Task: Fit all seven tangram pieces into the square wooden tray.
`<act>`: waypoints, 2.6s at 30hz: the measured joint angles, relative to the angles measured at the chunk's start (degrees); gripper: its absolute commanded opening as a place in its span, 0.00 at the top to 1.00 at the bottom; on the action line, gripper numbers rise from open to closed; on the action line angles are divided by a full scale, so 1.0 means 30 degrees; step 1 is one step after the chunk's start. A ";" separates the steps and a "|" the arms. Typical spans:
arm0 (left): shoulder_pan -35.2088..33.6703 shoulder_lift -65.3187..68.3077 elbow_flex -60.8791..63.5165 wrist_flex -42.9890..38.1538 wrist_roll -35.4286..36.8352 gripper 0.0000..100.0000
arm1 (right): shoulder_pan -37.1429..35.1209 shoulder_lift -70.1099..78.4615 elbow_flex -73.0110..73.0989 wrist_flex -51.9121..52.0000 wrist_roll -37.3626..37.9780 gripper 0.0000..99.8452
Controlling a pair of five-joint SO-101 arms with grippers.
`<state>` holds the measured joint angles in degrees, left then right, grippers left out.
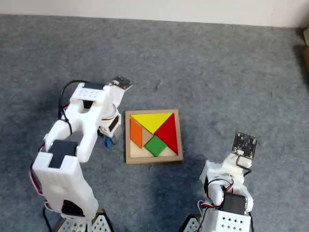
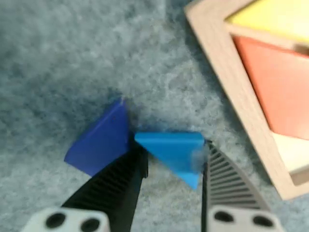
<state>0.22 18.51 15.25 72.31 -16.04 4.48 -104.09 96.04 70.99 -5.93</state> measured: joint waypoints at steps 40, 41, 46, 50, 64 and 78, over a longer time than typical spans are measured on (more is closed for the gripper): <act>0.0645 0.0234 -0.5890 0.3341 0.0029 0.79 | 0.0000 0.0000 0.0000 0.0000 0.0000 0.99; 0.0645 0.0234 -0.5656 0.3165 0.0029 0.79 | 0.0000 0.0000 0.0000 0.0000 0.0000 0.99; 0.0645 0.0234 -0.4601 0.2315 0.0029 0.79 | 0.0000 0.0000 0.0000 0.0000 0.0000 0.99; 0.0645 0.0234 -0.3722 0.1582 0.0029 0.79 | 0.0000 0.0000 0.0000 0.0000 0.0000 0.99; 0.0733 0.3897 -0.5685 0.2403 -0.0615 0.88 | 0.0000 0.0000 0.0000 0.0000 0.0000 0.99; 0.1758 0.3985 -0.6799 0.4073 0.0381 1.00 | 0.0000 0.0000 0.0000 0.0000 0.0000 0.99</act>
<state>5.49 30.46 -5.14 84.53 -14.90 4.48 -104.09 96.04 70.99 -5.93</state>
